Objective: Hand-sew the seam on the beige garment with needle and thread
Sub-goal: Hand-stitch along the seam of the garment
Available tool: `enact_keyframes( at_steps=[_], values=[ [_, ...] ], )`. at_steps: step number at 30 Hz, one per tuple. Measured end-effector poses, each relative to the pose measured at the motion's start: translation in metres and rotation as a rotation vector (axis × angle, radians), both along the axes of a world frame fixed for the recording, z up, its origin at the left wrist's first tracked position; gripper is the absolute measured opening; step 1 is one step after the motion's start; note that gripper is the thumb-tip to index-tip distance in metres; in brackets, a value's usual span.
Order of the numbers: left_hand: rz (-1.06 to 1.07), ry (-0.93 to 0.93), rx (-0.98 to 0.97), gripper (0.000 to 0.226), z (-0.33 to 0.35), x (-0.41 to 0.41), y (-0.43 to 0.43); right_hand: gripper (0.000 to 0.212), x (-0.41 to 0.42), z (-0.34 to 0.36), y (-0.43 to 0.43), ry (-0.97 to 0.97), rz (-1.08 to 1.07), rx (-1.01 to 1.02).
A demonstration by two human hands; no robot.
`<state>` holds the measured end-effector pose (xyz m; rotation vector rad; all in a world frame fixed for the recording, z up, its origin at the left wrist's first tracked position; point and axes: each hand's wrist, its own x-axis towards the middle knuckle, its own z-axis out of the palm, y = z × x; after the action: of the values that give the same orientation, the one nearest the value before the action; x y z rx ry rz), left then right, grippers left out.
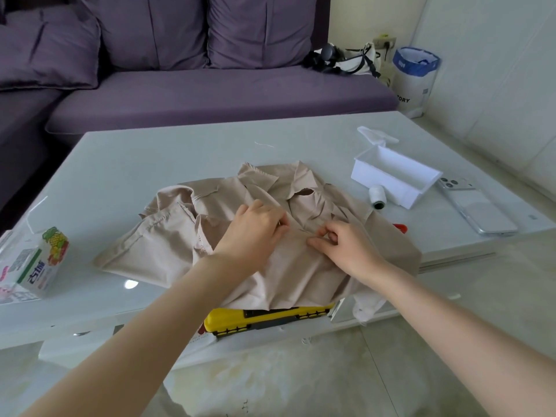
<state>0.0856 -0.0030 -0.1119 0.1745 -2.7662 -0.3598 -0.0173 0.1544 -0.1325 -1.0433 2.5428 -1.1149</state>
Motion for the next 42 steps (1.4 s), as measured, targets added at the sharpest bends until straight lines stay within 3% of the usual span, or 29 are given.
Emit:
enact_keyframes(
  at_steps=[6, 11, 14, 18, 25, 30, 36, 39, 42],
  values=[
    [0.120, 0.064, 0.125, 0.012, -0.002, -0.009, 0.001, 0.029, -0.005, -0.004, -0.003, -0.051, -0.009, 0.073],
    [0.174, -0.035, -0.046, 0.012, -0.014, -0.022, -0.008, 0.021, -0.011, -0.014, -0.009, -0.027, -0.062, 0.120],
    [0.203, -0.131, -0.067, 0.011, -0.023, -0.025, -0.016, 0.030, -0.012, -0.017, -0.012, 0.005, -0.074, 0.149],
    [0.210, -0.142, -0.068, 0.017, -0.026, -0.023, -0.015, 0.020, -0.011, -0.018, -0.013, 0.015, -0.074, 0.136],
    [0.166, -0.082, 0.363, 0.012, -0.022, -0.018, -0.007, 0.023, -0.004, -0.011, -0.006, 0.015, -0.063, 0.051],
    [0.083, 0.022, 0.383, 0.013, -0.010, -0.005, 0.002, 0.010, 0.003, -0.002, 0.001, -0.016, -0.050, 0.082],
    [-0.029, 0.091, 0.349, 0.009, 0.012, 0.033, 0.018, 0.013, 0.005, 0.004, 0.000, 0.102, 0.014, 0.115],
    [-0.040, 0.095, 0.340, 0.012, 0.016, 0.051, 0.026, 0.013, 0.013, 0.016, 0.004, 0.030, 0.107, 0.201],
    [-0.036, 0.095, 0.358, 0.014, 0.011, 0.068, 0.032, 0.036, 0.022, 0.023, 0.014, 0.009, 0.145, 0.286]
  ],
)
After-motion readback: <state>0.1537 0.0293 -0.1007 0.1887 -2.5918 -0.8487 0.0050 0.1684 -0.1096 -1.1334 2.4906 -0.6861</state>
